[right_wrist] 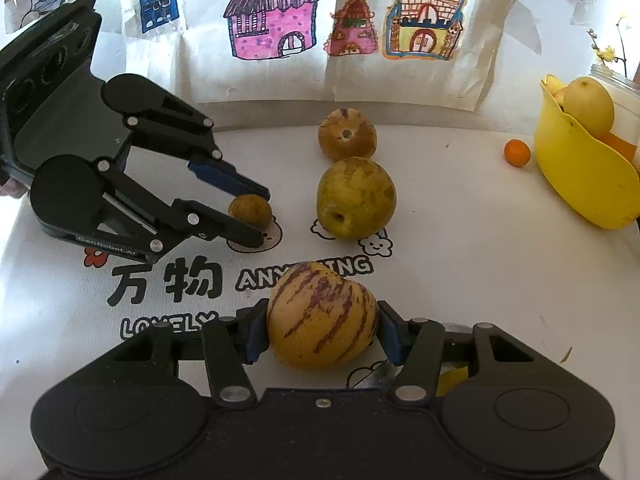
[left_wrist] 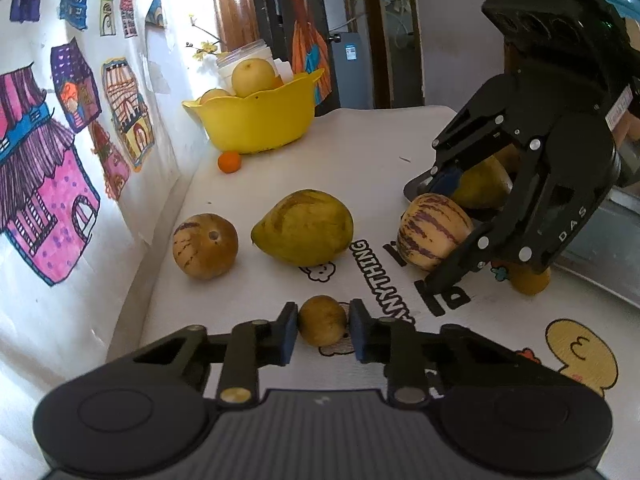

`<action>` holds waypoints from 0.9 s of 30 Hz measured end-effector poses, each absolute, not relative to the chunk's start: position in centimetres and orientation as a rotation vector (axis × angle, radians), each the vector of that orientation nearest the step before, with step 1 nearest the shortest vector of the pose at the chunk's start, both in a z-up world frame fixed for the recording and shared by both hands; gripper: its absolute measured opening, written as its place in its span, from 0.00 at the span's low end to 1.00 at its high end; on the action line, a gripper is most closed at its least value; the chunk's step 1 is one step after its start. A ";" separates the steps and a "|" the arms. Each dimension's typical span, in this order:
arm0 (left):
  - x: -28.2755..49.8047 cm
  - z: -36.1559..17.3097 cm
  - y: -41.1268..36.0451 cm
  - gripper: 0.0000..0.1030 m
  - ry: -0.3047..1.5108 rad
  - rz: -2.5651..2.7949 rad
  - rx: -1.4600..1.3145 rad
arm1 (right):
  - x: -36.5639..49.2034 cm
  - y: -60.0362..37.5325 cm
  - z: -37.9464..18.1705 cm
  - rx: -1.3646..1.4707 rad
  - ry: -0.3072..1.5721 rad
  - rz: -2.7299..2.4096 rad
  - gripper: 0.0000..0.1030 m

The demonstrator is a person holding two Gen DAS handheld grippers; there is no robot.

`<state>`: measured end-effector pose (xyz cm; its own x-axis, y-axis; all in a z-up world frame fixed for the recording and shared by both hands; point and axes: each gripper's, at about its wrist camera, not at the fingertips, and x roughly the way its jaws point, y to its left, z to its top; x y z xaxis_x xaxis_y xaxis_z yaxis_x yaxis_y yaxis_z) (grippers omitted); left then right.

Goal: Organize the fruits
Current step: 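Grasp a second striped melon with the right tool while the left tool grasps a small brown fruit, then carry the small brown fruit in the left tool to the tray while the right tool carries the melon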

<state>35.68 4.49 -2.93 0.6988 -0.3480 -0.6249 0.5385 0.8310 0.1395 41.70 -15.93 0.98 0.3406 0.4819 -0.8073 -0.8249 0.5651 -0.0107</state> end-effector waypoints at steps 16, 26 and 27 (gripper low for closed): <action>34.2 -1.9 5.2 0.27 0.742 -0.273 -0.018 | 39.4 -15.7 1.1 -0.419 0.775 0.789 0.55; 31.6 -0.9 4.2 0.27 0.706 -0.241 -0.107 | 36.3 -17.8 3.0 -0.354 0.702 0.762 0.55; 31.4 -0.6 4.0 0.27 0.700 -0.242 -0.118 | 36.0 -18.4 3.4 -0.345 0.697 0.753 0.55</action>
<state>31.36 3.99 -0.63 0.7382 -0.2596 -0.6226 0.1807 0.9654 -0.1882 35.98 -18.36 3.40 0.5229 0.5056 -0.6862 -0.7234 0.6891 -0.0434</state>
